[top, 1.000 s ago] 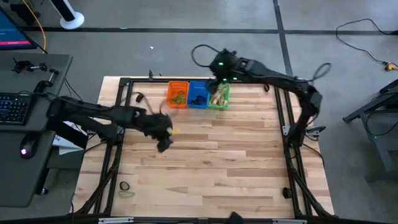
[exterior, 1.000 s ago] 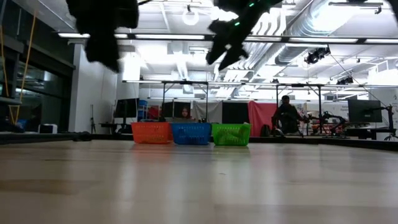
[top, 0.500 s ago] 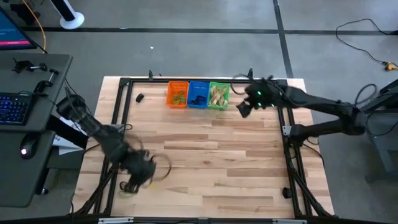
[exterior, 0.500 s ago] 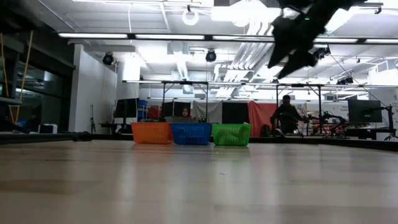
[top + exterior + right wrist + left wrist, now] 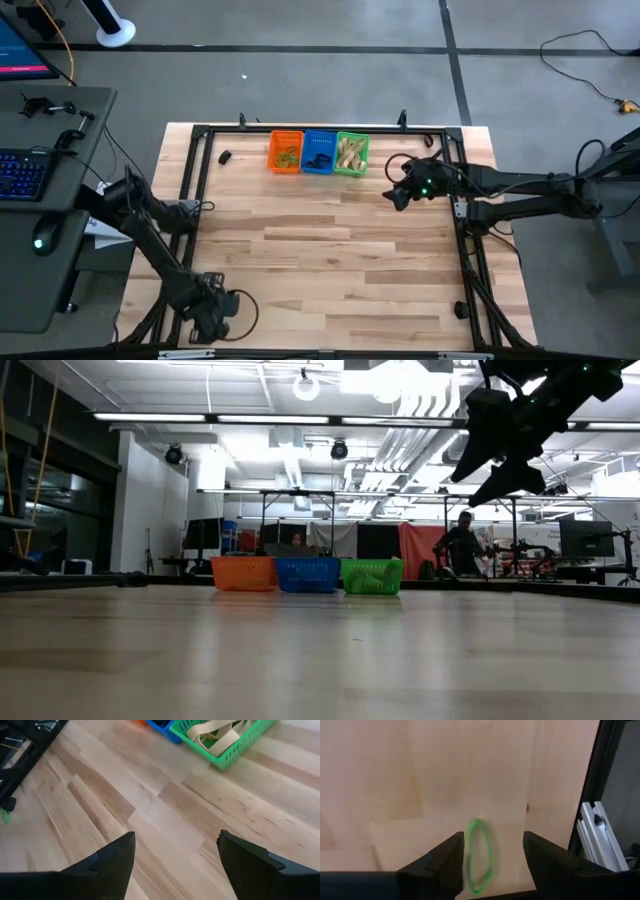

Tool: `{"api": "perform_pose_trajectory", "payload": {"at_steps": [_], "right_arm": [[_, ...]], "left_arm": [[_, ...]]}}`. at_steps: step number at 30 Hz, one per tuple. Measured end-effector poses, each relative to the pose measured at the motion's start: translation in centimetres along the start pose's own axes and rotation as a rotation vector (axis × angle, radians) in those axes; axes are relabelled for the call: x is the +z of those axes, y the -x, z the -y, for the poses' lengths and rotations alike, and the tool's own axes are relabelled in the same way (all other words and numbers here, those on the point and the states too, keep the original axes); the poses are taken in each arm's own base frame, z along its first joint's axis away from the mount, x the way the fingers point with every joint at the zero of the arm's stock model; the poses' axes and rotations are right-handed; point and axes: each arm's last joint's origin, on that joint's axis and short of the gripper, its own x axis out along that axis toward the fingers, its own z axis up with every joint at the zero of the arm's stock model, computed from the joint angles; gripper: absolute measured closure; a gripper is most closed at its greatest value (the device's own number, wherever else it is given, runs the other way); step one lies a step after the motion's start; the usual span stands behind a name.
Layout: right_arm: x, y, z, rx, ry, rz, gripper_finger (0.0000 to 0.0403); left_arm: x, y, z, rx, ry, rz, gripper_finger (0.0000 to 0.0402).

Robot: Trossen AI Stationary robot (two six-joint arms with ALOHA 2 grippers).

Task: Sort rubber bands into baskets
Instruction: Put the green rubber band into the orange bin

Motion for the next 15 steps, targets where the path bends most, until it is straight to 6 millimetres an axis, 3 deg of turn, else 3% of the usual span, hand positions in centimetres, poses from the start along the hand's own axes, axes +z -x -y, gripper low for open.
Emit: {"api": "perform_pose_trajectory", "payload": {"at_steps": [6,15], "right_arm": [[0.2,0.0,-0.3,0.000,0.007,0.040,0.0132],[0.4,0.0,-0.4,0.018,0.005,0.062,0.0132]], "left_arm": [[-1.1,-1.9,0.9,0.044,0.057,-0.027,0.0204],[-1.7,-3.9,-0.8,0.050,0.177,-0.041,0.0204]]}}
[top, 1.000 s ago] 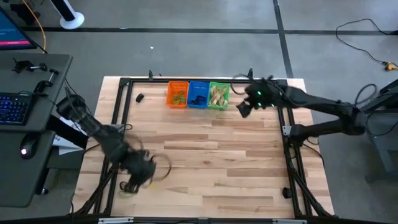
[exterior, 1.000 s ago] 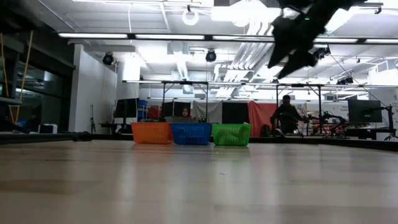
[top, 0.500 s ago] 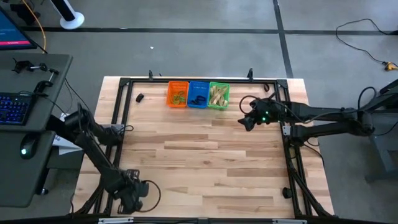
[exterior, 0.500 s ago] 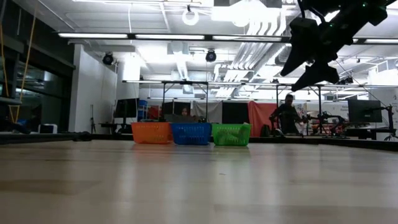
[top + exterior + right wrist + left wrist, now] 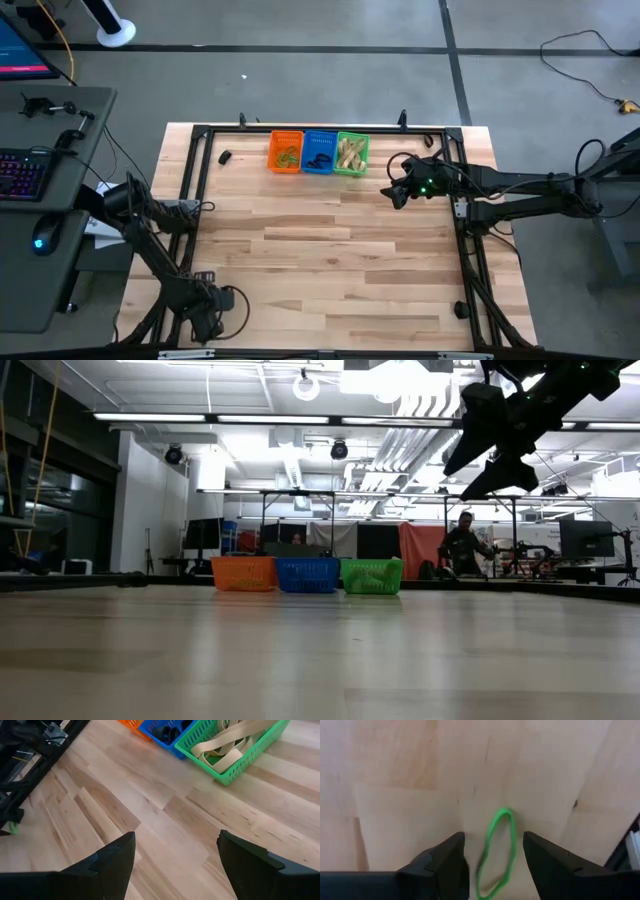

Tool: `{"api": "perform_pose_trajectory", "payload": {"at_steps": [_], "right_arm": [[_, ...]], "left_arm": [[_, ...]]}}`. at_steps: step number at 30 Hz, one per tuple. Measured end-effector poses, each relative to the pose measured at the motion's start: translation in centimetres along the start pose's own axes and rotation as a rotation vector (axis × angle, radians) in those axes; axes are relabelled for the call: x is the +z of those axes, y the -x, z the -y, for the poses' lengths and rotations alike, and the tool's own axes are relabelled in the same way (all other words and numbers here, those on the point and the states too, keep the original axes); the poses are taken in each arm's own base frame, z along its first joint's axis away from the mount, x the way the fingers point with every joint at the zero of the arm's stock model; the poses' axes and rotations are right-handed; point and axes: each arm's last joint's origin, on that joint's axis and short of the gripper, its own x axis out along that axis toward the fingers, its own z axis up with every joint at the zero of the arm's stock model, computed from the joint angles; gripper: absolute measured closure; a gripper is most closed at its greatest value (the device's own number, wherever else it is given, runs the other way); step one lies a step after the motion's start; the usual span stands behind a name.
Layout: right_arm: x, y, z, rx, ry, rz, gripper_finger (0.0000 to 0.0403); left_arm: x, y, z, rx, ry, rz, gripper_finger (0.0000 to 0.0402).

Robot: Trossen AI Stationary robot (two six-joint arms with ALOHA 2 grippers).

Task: Sort rubber bands into baskets
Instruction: Put the green rubber band into the orange bin

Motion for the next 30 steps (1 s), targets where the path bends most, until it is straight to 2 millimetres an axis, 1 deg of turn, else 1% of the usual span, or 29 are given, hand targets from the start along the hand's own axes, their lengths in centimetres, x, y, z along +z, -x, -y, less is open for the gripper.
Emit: {"api": "perform_pose_trajectory", "payload": {"at_steps": [4,6,9,14,16,19,21,25,28,30], "right_arm": [[0.0,0.0,0.0,0.000,-0.011,-0.001,0.0132],[0.0,0.0,0.0,0.000,-0.011,0.000,0.0132],[0.0,0.0,0.0,-0.003,-0.005,0.001,0.0132],[0.0,0.0,0.1,-0.024,-0.002,0.019,0.0132],[0.1,0.0,0.1,-0.031,0.000,0.024,0.0132],[0.1,0.0,0.1,-0.031,0.000,0.023,0.0132],[0.1,0.0,0.1,-0.030,0.001,0.024,0.0132],[0.1,0.0,0.1,-0.032,0.008,0.024,0.0132],[0.1,0.0,0.1,-0.032,0.008,0.024,0.0132],[0.1,0.0,0.1,-0.032,0.008,0.025,0.0132]], "left_arm": [[0.1,-0.1,0.2,-0.025,-0.016,0.007,0.0205],[0.1,-0.1,0.3,-0.030,-0.010,0.010,0.0216],[0.1,-0.1,0.2,-0.017,0.010,0.010,0.0258],[0.4,-0.1,0.1,-0.021,0.079,0.021,0.0378],[0.8,0.0,0.0,-0.034,0.100,0.012,0.0393],[1.5,0.7,-0.4,-0.068,0.126,0.026,0.0399],[2.3,2.2,-0.7,-0.118,0.139,0.112,0.0400],[3.1,6.4,-2.3,-0.222,0.153,0.241,0.0401],[4.0,10.1,-4.5,-0.295,0.163,0.393,0.0401],[5.0,12.0,-6.4,-0.302,0.187,0.499,0.0401]]}}
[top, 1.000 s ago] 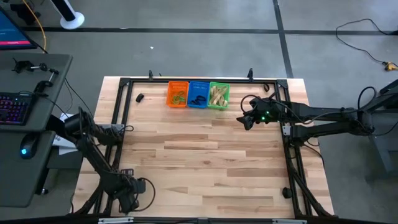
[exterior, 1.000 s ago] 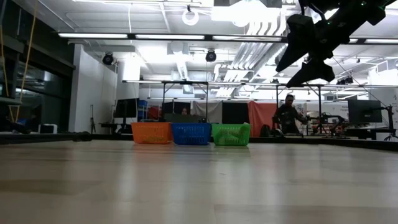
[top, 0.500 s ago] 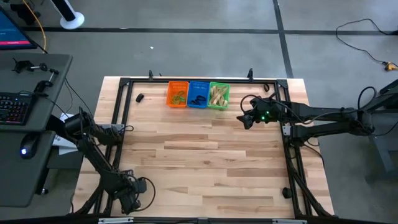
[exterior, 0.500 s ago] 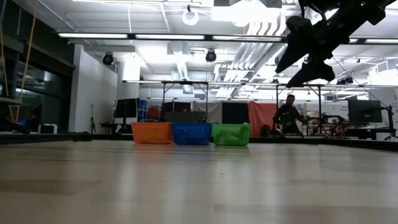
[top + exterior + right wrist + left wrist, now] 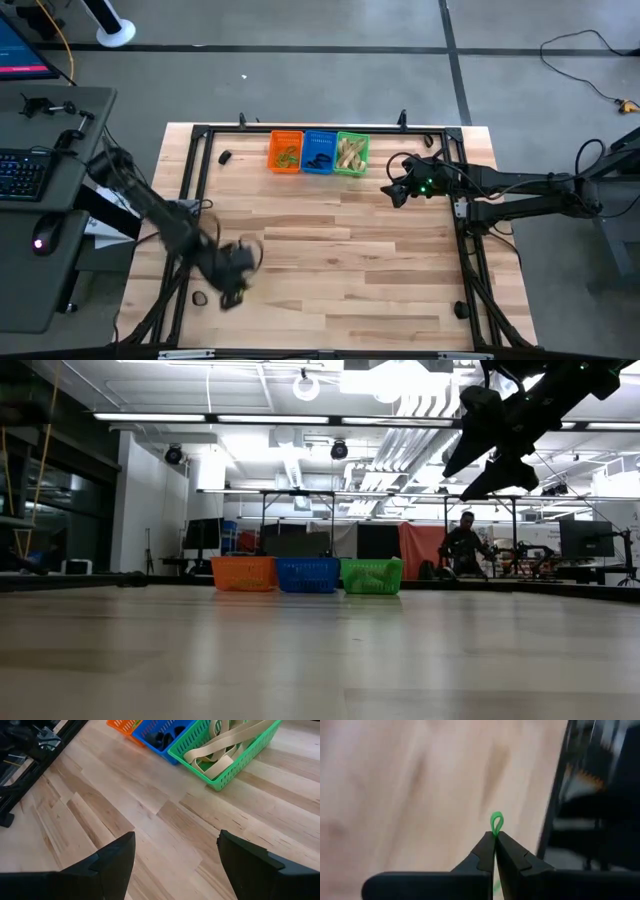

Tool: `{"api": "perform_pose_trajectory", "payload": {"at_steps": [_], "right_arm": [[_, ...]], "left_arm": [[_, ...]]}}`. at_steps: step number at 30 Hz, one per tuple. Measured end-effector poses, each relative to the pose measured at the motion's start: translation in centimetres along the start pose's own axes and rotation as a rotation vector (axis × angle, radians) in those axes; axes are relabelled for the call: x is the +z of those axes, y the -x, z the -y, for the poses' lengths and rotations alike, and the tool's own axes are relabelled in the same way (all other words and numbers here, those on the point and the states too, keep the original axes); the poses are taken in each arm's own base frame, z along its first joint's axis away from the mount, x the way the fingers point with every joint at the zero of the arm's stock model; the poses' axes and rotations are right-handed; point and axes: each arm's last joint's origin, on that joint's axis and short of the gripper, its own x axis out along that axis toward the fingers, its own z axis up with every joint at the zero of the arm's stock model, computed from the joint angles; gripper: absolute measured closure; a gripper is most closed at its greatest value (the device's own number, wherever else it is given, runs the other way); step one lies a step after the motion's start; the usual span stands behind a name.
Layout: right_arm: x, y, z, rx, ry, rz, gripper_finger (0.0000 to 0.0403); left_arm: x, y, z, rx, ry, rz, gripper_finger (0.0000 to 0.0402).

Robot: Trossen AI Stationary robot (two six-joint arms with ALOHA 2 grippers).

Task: Sort rubber bands into baskets
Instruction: Put the green rubber band into the orange bin, then put the black rubber band into the blue bin

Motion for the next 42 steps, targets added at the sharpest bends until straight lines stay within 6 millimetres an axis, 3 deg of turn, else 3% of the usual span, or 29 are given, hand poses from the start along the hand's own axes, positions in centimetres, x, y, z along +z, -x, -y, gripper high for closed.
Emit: {"api": "perform_pose_trajectory", "payload": {"at_steps": [5,11,17,22,26,32,42], "right_arm": [[0.1,0.0,-0.1,0.011,-0.038,0.014,0.0132],[1.1,0.1,-0.9,0.101,-0.085,0.112,0.0132],[2.4,0.5,-1.8,0.199,-0.156,0.242,0.0132],[2.7,0.5,-1.7,0.146,-0.237,0.315,0.0132],[2.8,0.6,-1.6,0.120,-0.303,0.349,0.0132],[2.8,0.6,-1.6,0.119,-0.352,0.360,0.0132],[3.1,0.5,-1.2,0.116,-0.345,0.355,0.0132]], "left_arm": [[6.1,2.4,-4.8,0.133,0.036,0.273,0.0401],[13.0,4.2,-13.6,0.363,0.147,0.474,0.0401],[16.0,6.8,-23.2,0.511,0.289,0.579,0.0401],[17.1,6.2,-27.9,0.490,0.237,0.552,0.0401],[17.8,4.5,-30.1,0.509,0.255,0.544,0.0397],[18.4,2.7,-31.4,0.511,0.253,0.494,0.0352],[20.9,5.5,-30.4,0.508,0.269,0.496,0.0228]]}}
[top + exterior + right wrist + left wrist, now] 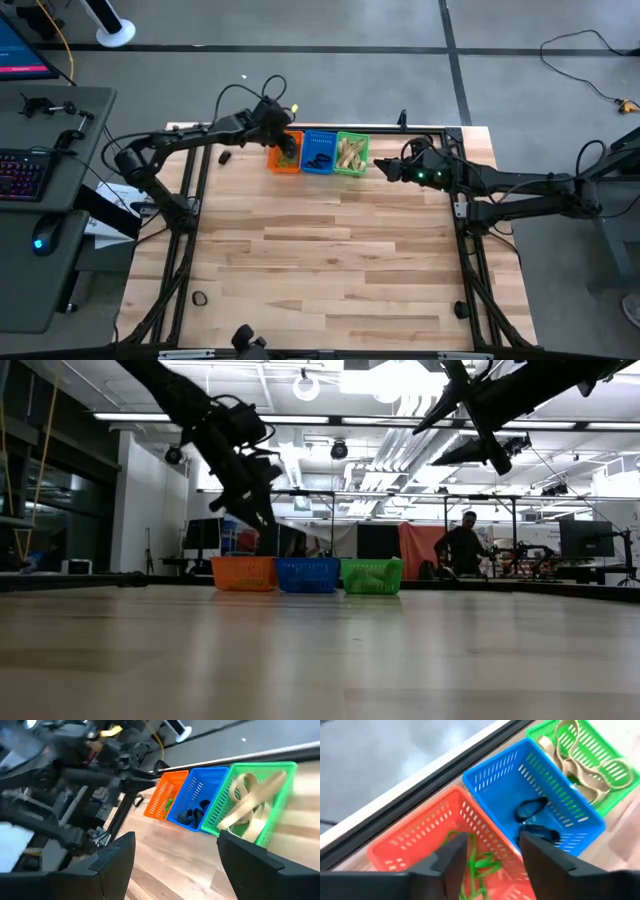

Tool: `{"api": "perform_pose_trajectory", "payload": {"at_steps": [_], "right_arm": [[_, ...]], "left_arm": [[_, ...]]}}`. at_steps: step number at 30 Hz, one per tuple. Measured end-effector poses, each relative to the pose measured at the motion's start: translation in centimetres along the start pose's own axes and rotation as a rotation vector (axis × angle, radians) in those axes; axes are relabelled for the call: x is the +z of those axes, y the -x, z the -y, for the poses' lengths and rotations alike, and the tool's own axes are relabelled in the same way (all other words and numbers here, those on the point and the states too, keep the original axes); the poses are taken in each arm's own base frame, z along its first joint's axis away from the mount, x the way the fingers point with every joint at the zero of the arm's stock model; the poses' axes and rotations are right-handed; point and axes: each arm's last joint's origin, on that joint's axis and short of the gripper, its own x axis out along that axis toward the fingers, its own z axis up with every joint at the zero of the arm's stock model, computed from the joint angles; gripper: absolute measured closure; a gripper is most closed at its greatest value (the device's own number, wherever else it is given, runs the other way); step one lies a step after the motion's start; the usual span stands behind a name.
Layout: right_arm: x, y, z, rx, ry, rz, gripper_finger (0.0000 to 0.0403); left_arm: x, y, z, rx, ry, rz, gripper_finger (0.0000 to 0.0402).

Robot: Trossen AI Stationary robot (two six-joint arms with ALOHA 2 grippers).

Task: Sort rubber bands into baskets
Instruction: Put the black rubber band into the blue bin

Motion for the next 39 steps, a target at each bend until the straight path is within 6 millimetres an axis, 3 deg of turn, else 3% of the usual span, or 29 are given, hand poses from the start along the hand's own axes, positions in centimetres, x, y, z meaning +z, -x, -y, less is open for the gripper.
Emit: {"api": "perform_pose_trajectory", "payload": {"at_steps": [4,8,11,14,20,26,32,39], "right_arm": [[1.6,-0.8,0.7,-0.215,-0.062,-0.055,0.0133],[4.8,-3.1,1.8,-0.558,0.090,-0.263,0.0140],[7.4,-5.7,3.9,-0.817,0.213,-0.413,0.0144],[9.7,-8.6,7.4,-0.984,0.241,-0.537,0.0150],[12.6,-12.4,14.7,-1.031,0.117,-0.720,0.0163],[13.8,-12.6,19.6,-1.119,-0.028,-0.747,0.0173],[15.0,-11.9,21.5,-1.148,-0.112,-0.667,0.0178],[15.5,-12.0,22.0,-1.105,-0.163,-0.618,0.0178]], "left_arm": [[2.6,2.9,0.8,-0.093,0.065,0.017,0.0200],[5.4,7.2,2.3,-0.249,0.057,0.177,0.0195],[6.3,10.0,3.3,-0.311,0.057,0.290,0.0195],[6.3,12.9,4.2,-0.367,0.081,0.361,0.0195],[4.8,18.7,5.4,-0.454,0.076,0.419,0.0195],[2.9,23.9,5.2,-0.506,0.073,0.501,0.0195],[1.8,27.1,4.5,-0.524,0.078,0.590,0.0195],[1.4,28.1,4.2,-0.527,0.074,0.616,0.0195]]}}
